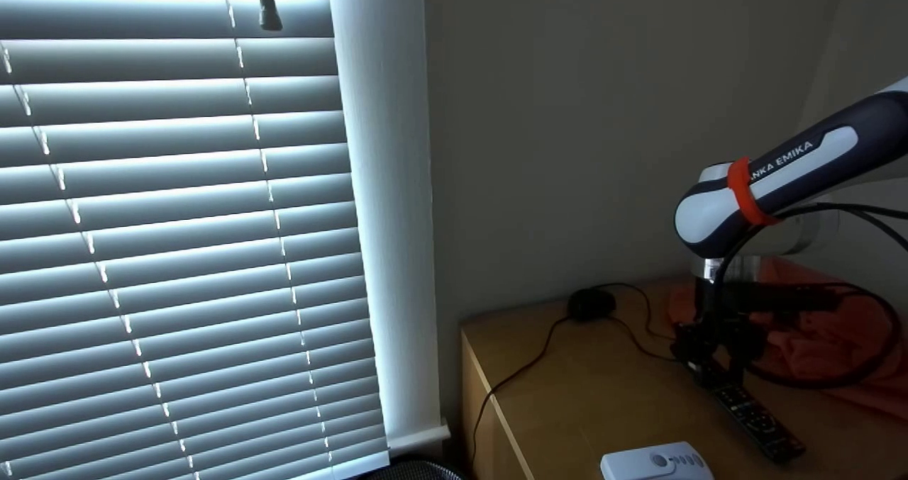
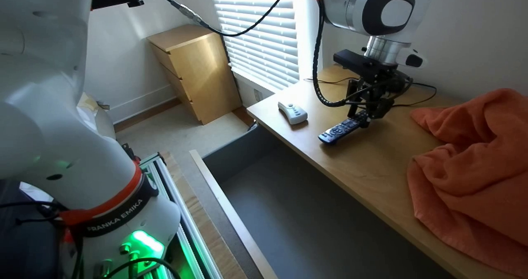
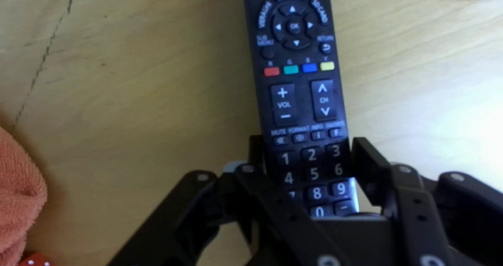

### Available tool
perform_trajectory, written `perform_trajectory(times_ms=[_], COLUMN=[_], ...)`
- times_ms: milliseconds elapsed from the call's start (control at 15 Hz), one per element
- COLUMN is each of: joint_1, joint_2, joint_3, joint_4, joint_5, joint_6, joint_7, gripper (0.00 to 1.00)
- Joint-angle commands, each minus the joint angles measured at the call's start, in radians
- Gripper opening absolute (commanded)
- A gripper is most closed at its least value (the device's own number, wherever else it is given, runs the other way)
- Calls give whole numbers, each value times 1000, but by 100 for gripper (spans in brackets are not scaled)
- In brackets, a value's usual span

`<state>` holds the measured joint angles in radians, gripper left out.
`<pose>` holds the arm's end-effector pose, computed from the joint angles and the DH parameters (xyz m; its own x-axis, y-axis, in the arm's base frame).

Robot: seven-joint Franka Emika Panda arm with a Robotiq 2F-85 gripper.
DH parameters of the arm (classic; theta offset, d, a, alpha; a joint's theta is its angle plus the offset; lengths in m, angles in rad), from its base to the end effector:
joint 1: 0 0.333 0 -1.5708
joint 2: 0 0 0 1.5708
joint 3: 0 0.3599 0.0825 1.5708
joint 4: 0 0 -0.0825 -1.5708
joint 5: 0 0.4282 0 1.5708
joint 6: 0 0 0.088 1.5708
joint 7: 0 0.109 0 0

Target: Turn the black remote control to the right.

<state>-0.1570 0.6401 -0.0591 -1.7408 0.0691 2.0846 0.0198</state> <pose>0.6740 -0.1412 0.1898 0.9218 -0.2564 -0.2908 -0.2700 -0.9628 -0.0067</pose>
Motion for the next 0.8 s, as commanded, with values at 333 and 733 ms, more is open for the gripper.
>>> perform_trajectory(times_ms=[333,733], joint_1=[-6,-12], joint_2=[60,78], joint_3=[-20,-29], joint_4=[92,121], joint_5=[-16,-74], joint_6=[-176,-141], joint_7=[-29,-117], gripper=[33,33])
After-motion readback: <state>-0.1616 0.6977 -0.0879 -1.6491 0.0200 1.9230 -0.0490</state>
